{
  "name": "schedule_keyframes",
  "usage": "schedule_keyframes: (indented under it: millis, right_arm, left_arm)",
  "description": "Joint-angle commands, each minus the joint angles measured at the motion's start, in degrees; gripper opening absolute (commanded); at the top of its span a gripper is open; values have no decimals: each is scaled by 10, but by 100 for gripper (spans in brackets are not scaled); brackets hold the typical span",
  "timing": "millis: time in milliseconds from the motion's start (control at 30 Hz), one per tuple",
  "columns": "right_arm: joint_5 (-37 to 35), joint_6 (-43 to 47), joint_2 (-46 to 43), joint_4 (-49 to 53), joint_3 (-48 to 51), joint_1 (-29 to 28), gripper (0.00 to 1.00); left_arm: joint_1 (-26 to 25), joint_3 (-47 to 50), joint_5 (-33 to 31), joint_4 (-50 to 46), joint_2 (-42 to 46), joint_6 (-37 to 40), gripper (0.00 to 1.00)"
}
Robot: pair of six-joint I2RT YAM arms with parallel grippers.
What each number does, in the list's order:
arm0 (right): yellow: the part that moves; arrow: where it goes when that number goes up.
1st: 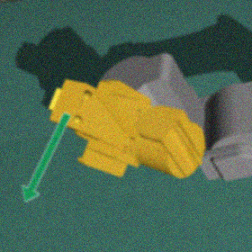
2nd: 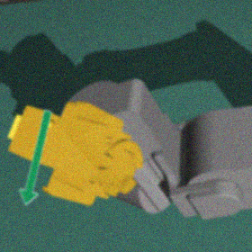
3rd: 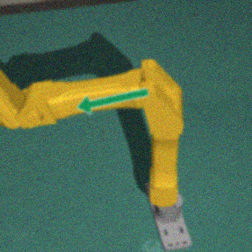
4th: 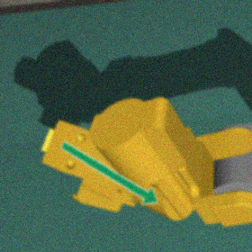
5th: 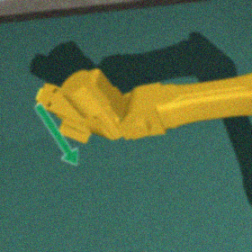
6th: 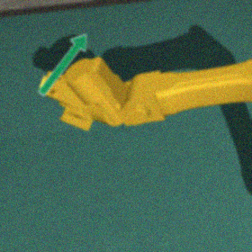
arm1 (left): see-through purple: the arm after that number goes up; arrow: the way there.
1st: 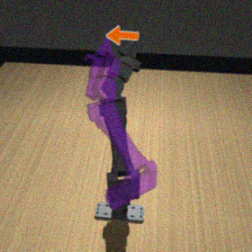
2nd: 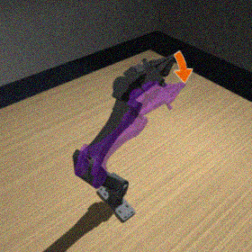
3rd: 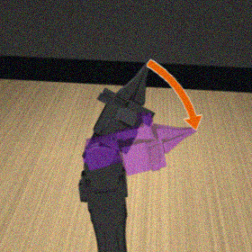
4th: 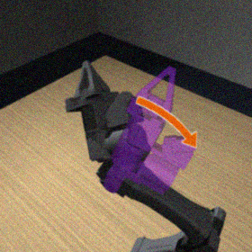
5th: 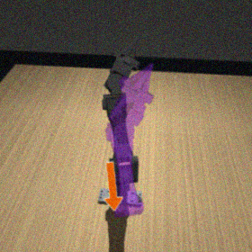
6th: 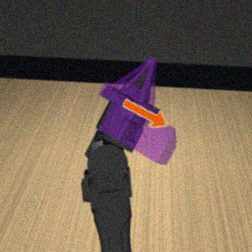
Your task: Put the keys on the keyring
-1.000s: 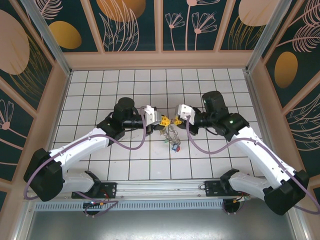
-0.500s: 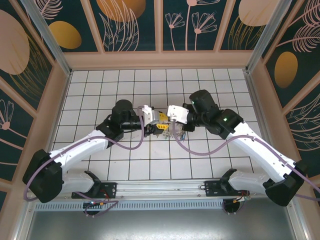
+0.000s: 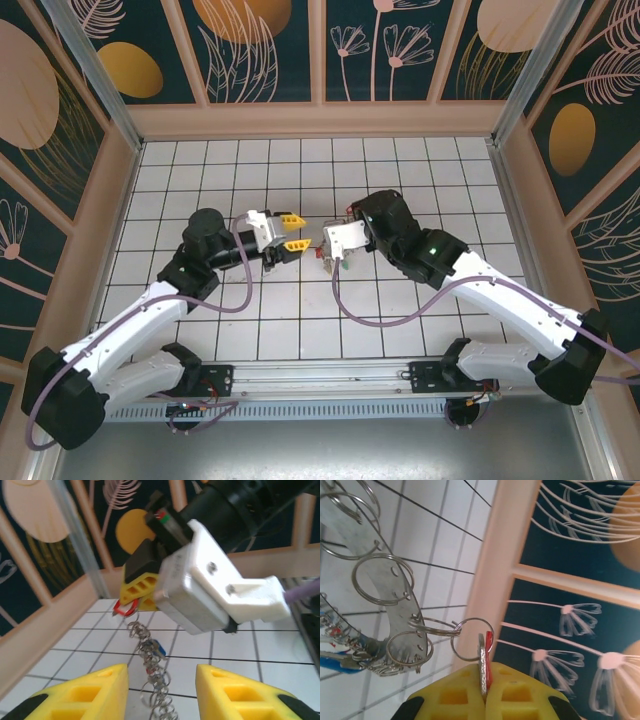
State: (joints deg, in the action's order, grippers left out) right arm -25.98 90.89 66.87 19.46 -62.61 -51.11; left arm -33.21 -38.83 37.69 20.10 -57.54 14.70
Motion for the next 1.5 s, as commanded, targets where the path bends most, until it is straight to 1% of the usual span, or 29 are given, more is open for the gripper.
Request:
schedule_keyframes:
  millis: [0, 100, 200, 233, 300, 367, 400, 433, 467, 500, 567, 633, 700, 767, 833, 900, 1000, 1067, 1133, 1233, 1333, 1467]
  right_arm:
    - [-64, 157, -11, -162, 12, -7, 0]
    - [-64, 234, -3, -252, 17, -6, 0]
    - [-61, 260, 12, -266, -14, -1, 0]
    - [-55, 267, 16, -263, -28, 4, 0]
    - [-30, 266, 22, -255, -53, 13, 0]
    - [7, 261, 27, -248, -83, 24, 0]
    - [23, 259, 28, -235, -99, 29, 0]
    - [37, 261, 30, -217, -116, 33, 0]
    - [53, 268, 32, -202, -130, 38, 1]
    - [64, 274, 35, -202, -138, 42, 1]
    - [80, 288, 44, -232, -150, 46, 0]
    - [117, 294, 42, -260, -152, 50, 0]
    - [159, 283, 40, -254, -160, 58, 0]
    - [172, 264, 44, -235, -171, 64, 0]
    - [169, 240, 49, -211, -172, 64, 0]
    - [175, 212, 48, -188, -159, 60, 0]
    - [196, 147, 46, -191, -119, 43, 0]
    - [212, 101, 50, -200, -94, 33, 0]
    - [224, 53, 65, -212, -77, 25, 0]
    - [227, 2, 101, -230, -72, 9, 0]
    - [221, -28, 151, -268, -75, -9, 0]
    - [221, -86, 229, -329, -103, -34, 0]
  left_arm:
    - [7, 10, -113, 22, 19, -6, 41]
    - [7, 13, -241, 31, 23, -32, 41]
    - [8, 19, -430, 40, 29, -73, 51]
    - [9, 24, -495, 46, 32, -84, 56]
    - [15, 38, -577, 53, 35, -98, 70]
    - [30, 50, -618, 50, 37, -118, 83]
    - [39, 53, -624, 43, 35, -130, 86]
    - [52, 55, -625, 32, 32, -145, 97]
    - [65, 60, -624, 22, 26, -161, 99]
    - [76, 64, -623, 15, 21, -179, 99]
    - [99, 80, -619, 13, 13, -213, 99]
    - [116, 96, -604, 25, 10, -236, 99]
    - [131, 107, -584, 39, 7, -254, 99]
    - [149, 111, -558, 48, 2, -275, 99]
    - [160, 111, -543, 58, -3, -289, 99]
    - [163, 111, -548, 68, -5, -289, 99]
    - [172, 112, -555, 77, -5, -296, 99]
    - [188, 112, -547, 74, -5, -313, 99]
    - [210, 106, -542, 51, -10, -334, 99]
    - [239, 103, -554, 24, -14, -352, 99]
    - [263, 110, -558, 22, -7, -361, 99]
    - [280, 113, -566, 16, -4, -360, 99]
